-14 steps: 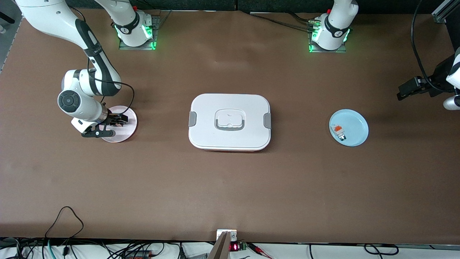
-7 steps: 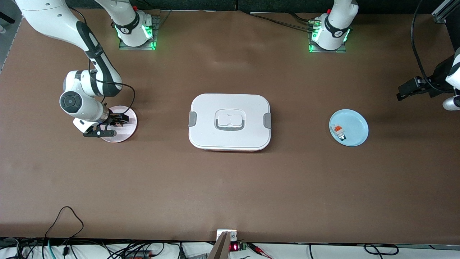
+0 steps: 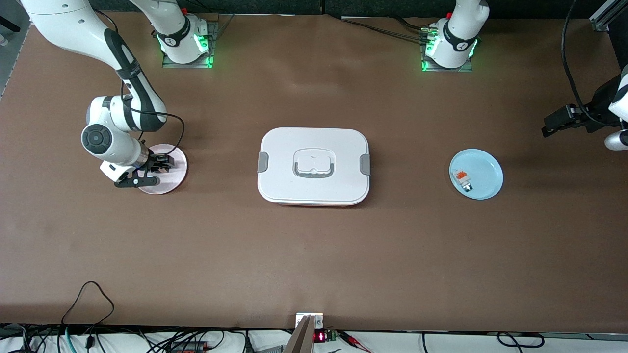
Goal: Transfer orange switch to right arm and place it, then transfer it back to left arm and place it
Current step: 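Lift the switch off the white plate with the right gripper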
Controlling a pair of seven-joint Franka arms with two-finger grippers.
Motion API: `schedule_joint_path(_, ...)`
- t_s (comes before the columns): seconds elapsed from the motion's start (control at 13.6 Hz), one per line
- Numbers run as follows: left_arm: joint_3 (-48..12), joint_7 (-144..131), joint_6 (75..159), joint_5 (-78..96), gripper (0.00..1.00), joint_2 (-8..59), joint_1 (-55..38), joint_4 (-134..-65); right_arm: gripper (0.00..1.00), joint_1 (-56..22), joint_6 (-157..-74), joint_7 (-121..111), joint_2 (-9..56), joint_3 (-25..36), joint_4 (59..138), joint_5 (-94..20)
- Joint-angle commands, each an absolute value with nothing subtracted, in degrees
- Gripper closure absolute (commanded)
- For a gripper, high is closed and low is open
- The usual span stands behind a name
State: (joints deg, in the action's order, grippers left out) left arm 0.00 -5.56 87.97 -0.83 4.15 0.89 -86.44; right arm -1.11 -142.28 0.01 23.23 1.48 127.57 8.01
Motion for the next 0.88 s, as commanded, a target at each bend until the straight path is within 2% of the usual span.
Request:
schedule_joint_path(0.0,-0.1,-4.7,86.7,-0.1,0.0,4.8,1.0,-84.6,0.74,-0.8,-142.0,-1.0,20.9,0.9,128.3,8.3)
schedule_joint_path(0.29,-0.1,-5.0,86.5,0.0,0.0,4.9,1.1,-84.8,0.74,-1.0,-134.8,-0.8,16.3,-1.5,127.2,4.5)
schedule_joint_path(0.51,-0.1,-5.1,86.4,0.1,0.0,5.1,1.1,-84.7,0.74,-1.9,-128.2,-1.1,13.8,-2.6,122.6,4.5)
schedule_joint_path(0.81,-0.1,-5.4,86.4,1.1,0.0,5.2,0.9,-84.8,0.74,-6.5,-124.3,-1.1,9.9,-2.7,118.3,4.4)
